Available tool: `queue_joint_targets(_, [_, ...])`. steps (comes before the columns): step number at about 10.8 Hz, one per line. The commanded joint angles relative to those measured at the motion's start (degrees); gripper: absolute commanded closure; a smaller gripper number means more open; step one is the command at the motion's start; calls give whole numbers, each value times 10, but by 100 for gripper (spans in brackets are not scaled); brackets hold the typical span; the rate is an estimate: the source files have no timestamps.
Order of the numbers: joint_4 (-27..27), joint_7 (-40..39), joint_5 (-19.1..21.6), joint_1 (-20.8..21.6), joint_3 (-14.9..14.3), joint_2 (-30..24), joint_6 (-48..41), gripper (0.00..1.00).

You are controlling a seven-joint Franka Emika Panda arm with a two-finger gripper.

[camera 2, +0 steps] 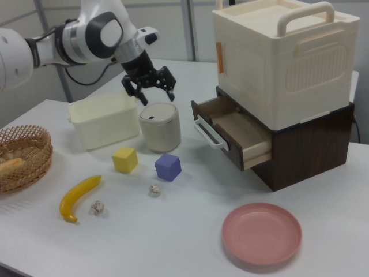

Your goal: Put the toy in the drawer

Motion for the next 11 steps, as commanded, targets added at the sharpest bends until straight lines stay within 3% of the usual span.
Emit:
queue_joint_targets(1, [-20,29,46,22,-9,-43,-92,0])
queue_joint_targets(4, [-23,29,83,28,-22,-83,-182,0])
queue_joint_targets(6, [-25,29,104,47,-55,-103,-216,0])
queue_joint_targets(11, [-22,35,106,53,-72,-119,-240,0])
